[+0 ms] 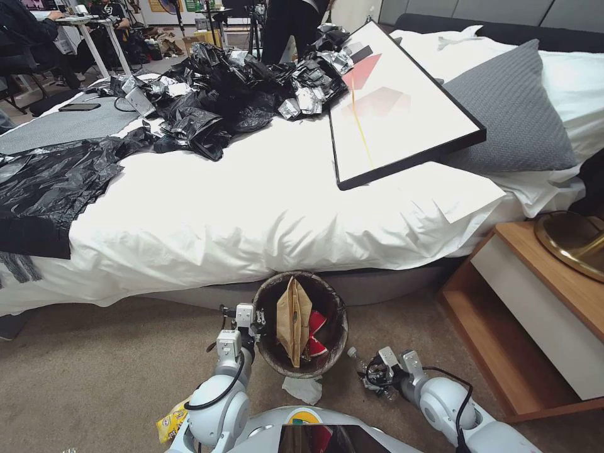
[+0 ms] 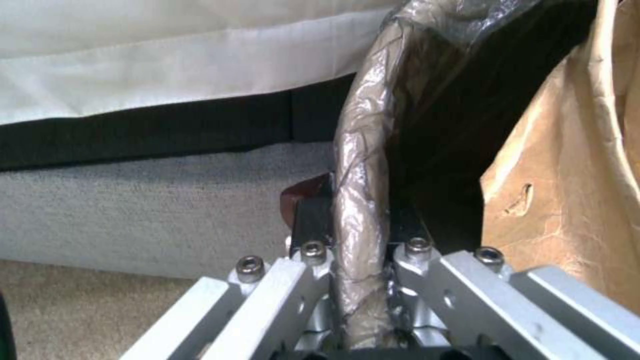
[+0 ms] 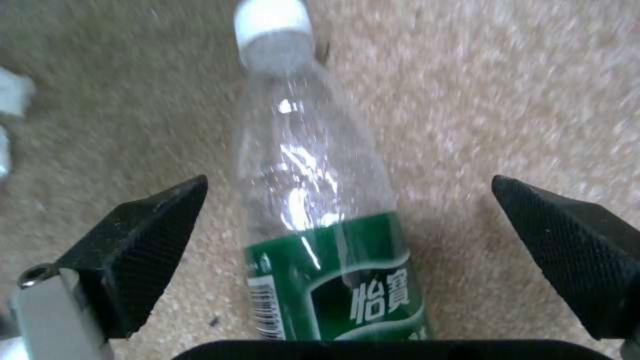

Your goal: Pick up the trash bin, then pick up the garbage from the floor and place it into the trash bin.

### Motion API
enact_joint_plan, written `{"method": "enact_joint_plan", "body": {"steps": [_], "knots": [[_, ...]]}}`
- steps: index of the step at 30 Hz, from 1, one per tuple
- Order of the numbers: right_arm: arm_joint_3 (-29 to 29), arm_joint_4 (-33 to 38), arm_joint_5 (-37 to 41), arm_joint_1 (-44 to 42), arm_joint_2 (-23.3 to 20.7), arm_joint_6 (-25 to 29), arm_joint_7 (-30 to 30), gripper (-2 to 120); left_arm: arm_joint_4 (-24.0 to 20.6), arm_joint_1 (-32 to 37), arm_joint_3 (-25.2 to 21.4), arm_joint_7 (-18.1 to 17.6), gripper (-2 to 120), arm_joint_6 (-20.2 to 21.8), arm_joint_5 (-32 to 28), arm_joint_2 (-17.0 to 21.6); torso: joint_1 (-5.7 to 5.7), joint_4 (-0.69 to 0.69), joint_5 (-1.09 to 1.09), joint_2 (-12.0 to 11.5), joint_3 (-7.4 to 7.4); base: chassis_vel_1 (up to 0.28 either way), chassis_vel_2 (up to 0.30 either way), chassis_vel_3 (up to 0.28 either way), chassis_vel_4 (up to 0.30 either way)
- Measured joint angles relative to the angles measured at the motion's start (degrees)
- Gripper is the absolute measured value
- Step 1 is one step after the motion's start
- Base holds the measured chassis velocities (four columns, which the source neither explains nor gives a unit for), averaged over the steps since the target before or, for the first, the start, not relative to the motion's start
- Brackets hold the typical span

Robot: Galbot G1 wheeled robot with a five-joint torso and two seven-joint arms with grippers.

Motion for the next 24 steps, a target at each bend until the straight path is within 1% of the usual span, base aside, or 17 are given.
{"method": "enact_joint_plan", "body": {"steps": [9,14,16,17,18,19,20,21,22,24], "knots": [[-1.01,-3.01,-0.89,0.87,1.23,1.03,0.05,100,-0.06,0.0,0.04,0.01,3,0.04,0.04,-0.06,0.0,-0.01,0.0,0.0,0.0,0.0,0.0,0.0,0.0],[-2.18,-5.21,-1.95,1.72,2.65,1.52,0.07,100,-0.05,0.1,0.25,0.0,3,0.04,0.32,-0.26,0.0,0.0,0.0,0.0,0.0,0.0,0.0,0.0,0.0],[-2.31,-5.64,-2.47,1.81,2.88,1.91,0.04,92,-0.08,0.13,0.26,0.0,3,0.04,0.37,-0.29,0.0,-0.02,-0.04,0.0,0.0,0.0,0.0,0.0,0.0],[-2.31,-5.64,-2.47,1.81,2.88,1.91,0.04,92,-0.08,0.13,0.26,0.0,3,0.04,0.37,-0.29,0.0,-0.02,-0.04,0.0,0.0,0.0,0.0,0.0,0.0],[-2.31,-5.78,-2.63,1.83,2.95,2.12,0.04,88,-0.1,0.14,0.26,0.0,3,0.05,0.38,-0.31,0.0,-0.03,-0.11,0.0,-0.01,0.0,0.0,0.0,0.0],[-2.31,-5.92,-2.73,1.83,2.98,2.32,0.04,83,-0.11,0.14,0.26,0.0,3,0.05,0.4,-0.33,0.0,-0.05,-0.13,0.01,-0.01,0.0,0.0,0.0,0.0],[-2.31,-6.02,-2.82,1.81,3.03,2.42,-0.02,80,-0.12,0.14,0.27,0.0,3,0.04,0.41,-0.37,0.0,-0.05,-0.13,0.01,-0.01,0.0,0.0,0.0,0.0],[-2.31,-6.02,-2.82,1.81,3.03,2.42,-0.02,80,-0.12,0.14,0.27,0.0,3,0.04,0.41,-0.37,0.0,-0.05,-0.13,0.01,-0.01,0.0,0.0,0.0,0.0],[-2.29,-6.14,-2.91,1.78,3.09,2.54,-0.03,73,-0.12,0.14,0.29,0.0,3,0.04,0.42,-0.42,0.0,-0.05,-0.12,0.01,-0.01,0.0,0.0,0.0,0.0],[-2.22,-6.29,-2.99,1.71,3.14,2.63,-0.03,65,-0.12,0.1,0.36,-0.01,3,0.04,0.44,-0.46,-0.01,-0.04,-0.09,0.02,-0.01,0.0,0.0,0.0,0.0]]}}
